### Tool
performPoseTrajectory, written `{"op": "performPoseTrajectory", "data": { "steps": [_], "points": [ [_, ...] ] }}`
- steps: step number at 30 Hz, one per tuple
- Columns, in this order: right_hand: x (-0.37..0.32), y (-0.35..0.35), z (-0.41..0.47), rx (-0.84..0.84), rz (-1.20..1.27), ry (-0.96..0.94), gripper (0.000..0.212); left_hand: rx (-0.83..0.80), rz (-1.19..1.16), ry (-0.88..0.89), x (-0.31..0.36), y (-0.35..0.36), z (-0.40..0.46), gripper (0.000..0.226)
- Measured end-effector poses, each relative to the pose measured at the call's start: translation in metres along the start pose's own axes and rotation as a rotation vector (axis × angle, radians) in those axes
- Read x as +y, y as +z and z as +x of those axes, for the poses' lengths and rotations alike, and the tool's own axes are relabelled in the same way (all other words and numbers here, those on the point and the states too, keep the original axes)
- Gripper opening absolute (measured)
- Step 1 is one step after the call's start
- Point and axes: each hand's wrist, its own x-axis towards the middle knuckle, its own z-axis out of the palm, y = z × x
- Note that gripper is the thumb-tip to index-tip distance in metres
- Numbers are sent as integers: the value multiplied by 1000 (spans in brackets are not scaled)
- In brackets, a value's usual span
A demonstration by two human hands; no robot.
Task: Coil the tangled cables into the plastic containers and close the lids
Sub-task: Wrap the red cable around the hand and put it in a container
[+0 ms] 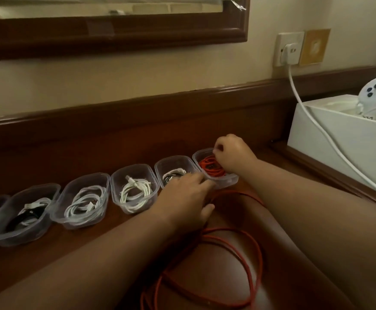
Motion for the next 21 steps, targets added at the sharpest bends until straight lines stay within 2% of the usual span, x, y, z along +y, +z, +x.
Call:
{"op": "performPoseTrajectory", "data": {
  "steps": [4,6,9,12,16,21],
  "points": [
    [-13,-29,-62,-50,88,-75,13,-32,-88,-71,12,-25,-49,21],
    [-21,-37,-103,-158,91,-104,14,-102,-83,-129,16,-31,-79,22],
    [-34,-39,-161,-415,-15,-126,17,-203,-33,-223,20,-34,-120,29],
    [-46,-38,-202,-564,-141,-141,31,-210,-64,-297,26,-36,-153,31],
    [-61,-42,-240,-602,-192,-106,42,-185,-80,-351,45,-45,-182,31],
    [-67,-48,-275,-610,-238,-136,40,-220,-212,-326,63,-59,-211,29]
  ]
}}
